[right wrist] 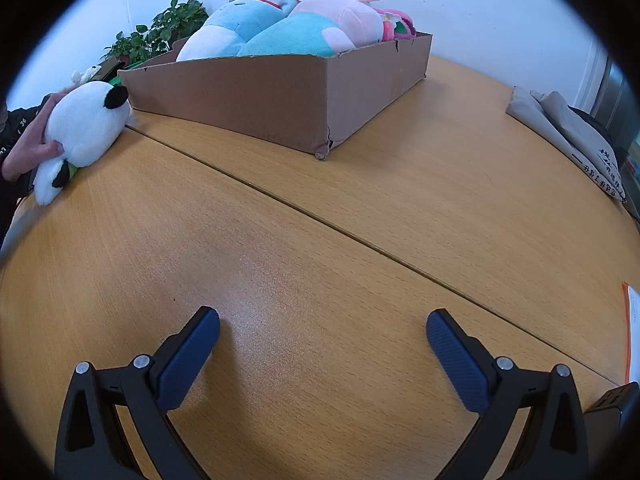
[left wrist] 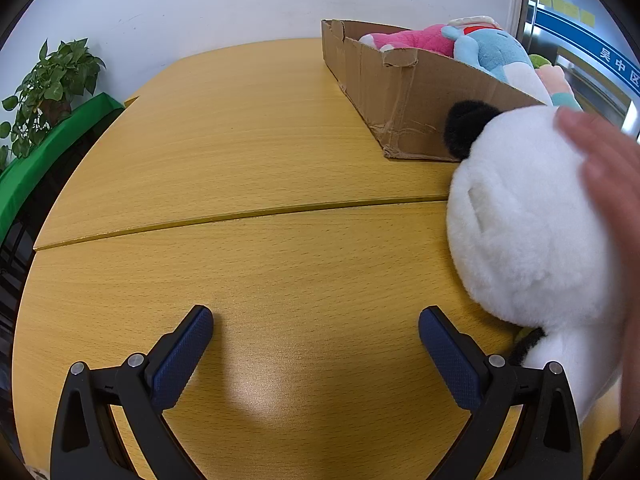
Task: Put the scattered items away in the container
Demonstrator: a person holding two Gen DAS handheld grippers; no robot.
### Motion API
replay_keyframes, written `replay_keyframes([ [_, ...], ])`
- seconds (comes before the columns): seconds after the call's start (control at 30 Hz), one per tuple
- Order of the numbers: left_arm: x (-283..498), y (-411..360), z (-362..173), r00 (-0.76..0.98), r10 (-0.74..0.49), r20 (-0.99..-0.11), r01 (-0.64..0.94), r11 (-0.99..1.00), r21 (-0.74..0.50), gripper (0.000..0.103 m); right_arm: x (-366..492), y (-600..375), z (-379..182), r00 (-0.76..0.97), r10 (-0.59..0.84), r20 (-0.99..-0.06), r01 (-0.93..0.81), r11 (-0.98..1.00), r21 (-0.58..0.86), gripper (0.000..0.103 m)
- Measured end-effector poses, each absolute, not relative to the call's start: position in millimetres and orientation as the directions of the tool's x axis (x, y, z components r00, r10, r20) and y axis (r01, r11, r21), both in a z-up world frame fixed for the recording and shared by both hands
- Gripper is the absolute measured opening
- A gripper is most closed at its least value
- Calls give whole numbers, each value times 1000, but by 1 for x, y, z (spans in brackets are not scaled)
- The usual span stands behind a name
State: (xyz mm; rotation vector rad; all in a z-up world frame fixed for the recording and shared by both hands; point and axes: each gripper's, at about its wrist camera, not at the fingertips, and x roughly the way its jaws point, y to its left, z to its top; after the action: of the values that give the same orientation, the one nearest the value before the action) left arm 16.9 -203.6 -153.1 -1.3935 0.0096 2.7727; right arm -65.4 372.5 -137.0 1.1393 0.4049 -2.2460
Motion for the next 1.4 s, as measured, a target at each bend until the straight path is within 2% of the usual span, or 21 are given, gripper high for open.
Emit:
replay_keyframes([
  [1.4,20,-204,-154,-597,31,-802,-36,-999,-12,103,-65,372,-138,-467,-359,-808,619,-785,-10,103],
])
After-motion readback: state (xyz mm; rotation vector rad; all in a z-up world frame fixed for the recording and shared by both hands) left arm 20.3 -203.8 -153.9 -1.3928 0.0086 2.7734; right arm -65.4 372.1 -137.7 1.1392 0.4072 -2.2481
